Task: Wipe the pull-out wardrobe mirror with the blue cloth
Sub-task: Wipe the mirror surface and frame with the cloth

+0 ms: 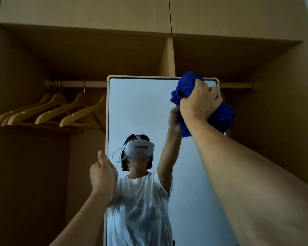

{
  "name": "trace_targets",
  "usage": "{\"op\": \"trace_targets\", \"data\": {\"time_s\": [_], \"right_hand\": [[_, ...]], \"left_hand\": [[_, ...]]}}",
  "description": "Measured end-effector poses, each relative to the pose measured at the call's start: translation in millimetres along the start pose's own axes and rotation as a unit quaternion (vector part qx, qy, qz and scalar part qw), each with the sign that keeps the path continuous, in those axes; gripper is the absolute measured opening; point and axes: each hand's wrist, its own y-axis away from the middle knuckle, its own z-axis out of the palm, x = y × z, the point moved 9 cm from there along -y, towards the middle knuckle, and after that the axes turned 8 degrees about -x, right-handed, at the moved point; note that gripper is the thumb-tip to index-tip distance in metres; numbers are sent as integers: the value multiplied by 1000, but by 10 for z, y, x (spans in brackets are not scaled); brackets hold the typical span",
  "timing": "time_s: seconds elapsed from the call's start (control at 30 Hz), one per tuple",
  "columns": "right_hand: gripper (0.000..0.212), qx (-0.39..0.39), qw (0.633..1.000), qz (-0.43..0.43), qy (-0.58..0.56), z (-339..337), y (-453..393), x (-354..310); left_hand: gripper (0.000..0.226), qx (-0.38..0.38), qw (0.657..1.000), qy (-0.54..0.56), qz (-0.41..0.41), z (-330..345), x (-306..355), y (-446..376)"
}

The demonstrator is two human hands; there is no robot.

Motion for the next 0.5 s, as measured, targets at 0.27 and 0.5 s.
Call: {"op": "trace_targets", "data": {"time_s": [0.27,0.5], "right_hand": [[40,-21,997,-77,-11,12,9,9],[36,-28,999,-4,29,-71,-238,492]], "left_hand": [[58,-7,1000,-11,20,-28,83,57],[57,7,1000,-7,30,-38,112,71]]}}
